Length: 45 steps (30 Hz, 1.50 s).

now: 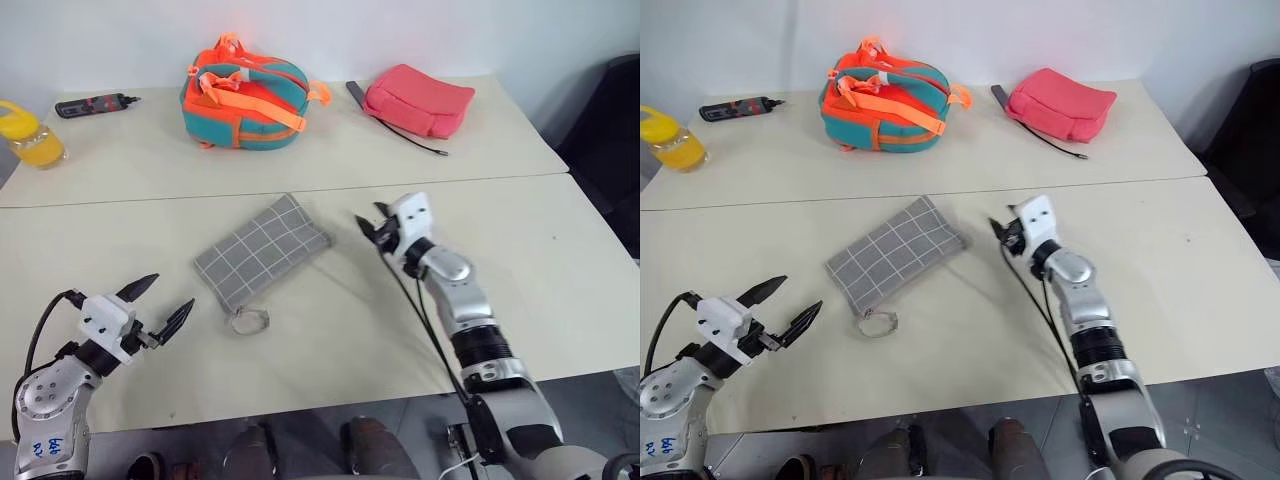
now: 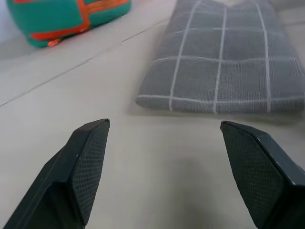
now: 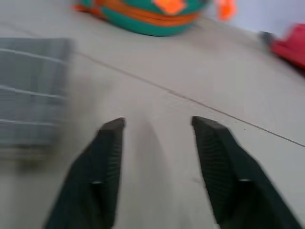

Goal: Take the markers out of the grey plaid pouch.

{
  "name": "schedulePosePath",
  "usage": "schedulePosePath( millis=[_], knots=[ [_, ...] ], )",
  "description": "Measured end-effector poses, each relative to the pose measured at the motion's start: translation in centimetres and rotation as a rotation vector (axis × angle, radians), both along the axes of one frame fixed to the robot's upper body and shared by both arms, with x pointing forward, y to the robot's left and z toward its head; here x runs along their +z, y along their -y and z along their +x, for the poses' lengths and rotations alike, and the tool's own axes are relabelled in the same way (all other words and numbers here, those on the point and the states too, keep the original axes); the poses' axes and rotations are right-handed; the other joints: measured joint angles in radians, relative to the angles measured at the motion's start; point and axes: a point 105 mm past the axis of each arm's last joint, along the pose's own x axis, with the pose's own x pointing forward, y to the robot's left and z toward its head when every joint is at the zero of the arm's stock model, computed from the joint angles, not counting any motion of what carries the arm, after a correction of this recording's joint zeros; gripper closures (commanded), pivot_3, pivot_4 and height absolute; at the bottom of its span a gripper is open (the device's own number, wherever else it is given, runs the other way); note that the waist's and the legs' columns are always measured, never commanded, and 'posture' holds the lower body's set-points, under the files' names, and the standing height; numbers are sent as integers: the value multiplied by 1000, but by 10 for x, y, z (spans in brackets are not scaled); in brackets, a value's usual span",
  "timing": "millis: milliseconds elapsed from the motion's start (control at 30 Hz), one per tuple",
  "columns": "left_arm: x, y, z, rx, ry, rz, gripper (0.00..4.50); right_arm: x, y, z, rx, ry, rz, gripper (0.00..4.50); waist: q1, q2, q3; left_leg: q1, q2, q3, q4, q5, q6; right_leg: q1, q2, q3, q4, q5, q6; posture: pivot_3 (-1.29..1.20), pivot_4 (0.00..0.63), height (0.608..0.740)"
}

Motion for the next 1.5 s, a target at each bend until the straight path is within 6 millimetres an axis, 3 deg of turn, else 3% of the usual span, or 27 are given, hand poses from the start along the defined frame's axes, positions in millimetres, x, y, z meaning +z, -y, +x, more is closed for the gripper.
schedulePosePath(
  millis=[100, 133, 200, 467, 933, 1233, 1500],
  knots=[
    [1, 5, -1, -55, 23, 84, 547, 9, -21, -1, 39, 40, -12, 4338, -2, 0, 0, 0, 0, 0, 0, 0, 0, -1, 0, 0, 1, 0, 0, 0, 150, 740],
    [2, 7, -2, -70, 38, 116, 547, 12, -27, -1, 50, 57, -28, 4424, -2, 0, 0, 0, 0, 0, 0, 0, 0, -1, 0, 0, 2, 0, 0, 0, 150, 740],
    [3, 12, -4, -99, 67, 188, 547, 12, -35, -2, 65, 72, -51, 4424, -3, 0, 0, 0, 0, 0, 0, 0, 0, -1, -1, 0, 2, 0, 0, 0, 150, 740],
    [-2, 19, 1, -125, 145, 380, 547, -20, -66, -13, 160, 31, -196, 4424, -2, 0, 0, 0, 0, 1, 1, 0, -1, -4, -1, 0, 8, 0, 0, 0, 150, 740],
    [0, 45, 29, -225, 264, 557, 547, -25, -55, -8, 121, 17, -242, 4424, 25, 1, -2, 3, -2, 10, 1, 5, 1, -3, -3, 0, 13, 0, 0, 0, 150, 740],
    [3, 42, 28, -271, 246, 608, 547, -25, -55, -9, 122, 14, -236, 4424, 21, 2, -3, 3, -2, 11, 0, 5, 0, -5, -3, 0, 14, 0, 0, 0, 150, 740],
    [-1, 58, 39, -296, 231, 564, 547, -26, -54, -9, 118, 7, -235, 4424, 33, 2, -3, 3, -4, 11, 1, 7, 2, -3, -4, 0, 14, 0, 0, 0, 150, 740]
  ],
)
